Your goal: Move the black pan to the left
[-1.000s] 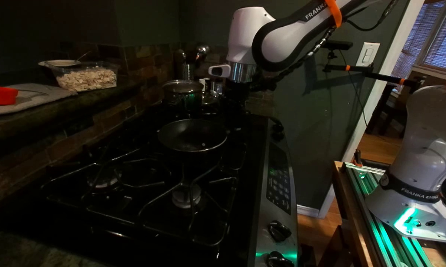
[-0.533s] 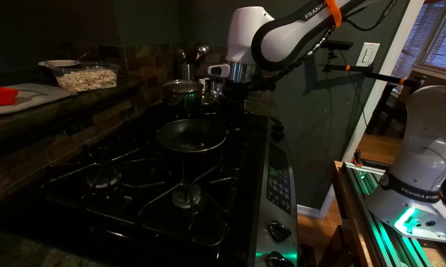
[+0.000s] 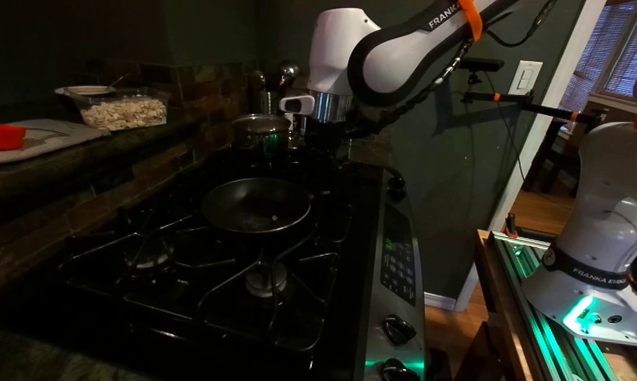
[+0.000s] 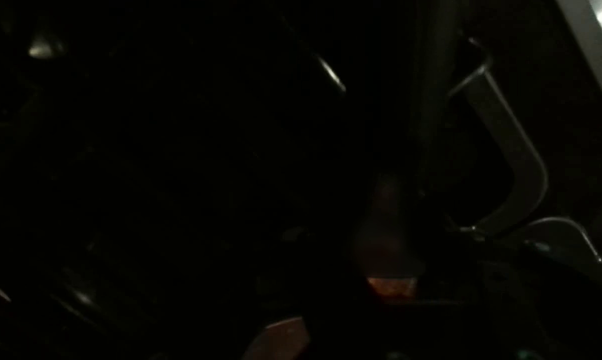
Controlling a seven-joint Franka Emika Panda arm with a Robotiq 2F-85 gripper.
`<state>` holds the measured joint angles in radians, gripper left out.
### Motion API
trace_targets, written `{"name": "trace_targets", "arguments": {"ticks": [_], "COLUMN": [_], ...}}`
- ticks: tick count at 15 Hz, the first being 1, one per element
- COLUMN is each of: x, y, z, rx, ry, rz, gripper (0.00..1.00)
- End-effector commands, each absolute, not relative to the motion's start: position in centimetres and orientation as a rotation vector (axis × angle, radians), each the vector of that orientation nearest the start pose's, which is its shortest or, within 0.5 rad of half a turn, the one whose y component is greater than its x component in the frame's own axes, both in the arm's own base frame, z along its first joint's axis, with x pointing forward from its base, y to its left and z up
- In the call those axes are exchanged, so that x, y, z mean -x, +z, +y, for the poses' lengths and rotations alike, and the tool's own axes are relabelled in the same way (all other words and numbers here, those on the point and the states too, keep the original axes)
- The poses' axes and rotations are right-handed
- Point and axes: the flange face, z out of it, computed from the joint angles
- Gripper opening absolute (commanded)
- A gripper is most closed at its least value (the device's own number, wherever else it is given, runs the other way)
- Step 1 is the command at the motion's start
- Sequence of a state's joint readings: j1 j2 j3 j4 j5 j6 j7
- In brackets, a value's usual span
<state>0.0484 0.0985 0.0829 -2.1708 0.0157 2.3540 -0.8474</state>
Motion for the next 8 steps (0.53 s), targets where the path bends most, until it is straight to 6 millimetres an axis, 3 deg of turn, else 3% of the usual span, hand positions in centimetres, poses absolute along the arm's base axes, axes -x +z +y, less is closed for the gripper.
{"name": "trace_targets", "arguments": {"ticks": [1, 8], "x": [-57.7, -61.7], "y": [35.1, 35.6], "z": [10.5, 13.0], "rx": [2.725, 2.725], "ry": [-0.178, -0.236], "rz": [-1.538, -1.525], "gripper": [0.21, 0.21]}}
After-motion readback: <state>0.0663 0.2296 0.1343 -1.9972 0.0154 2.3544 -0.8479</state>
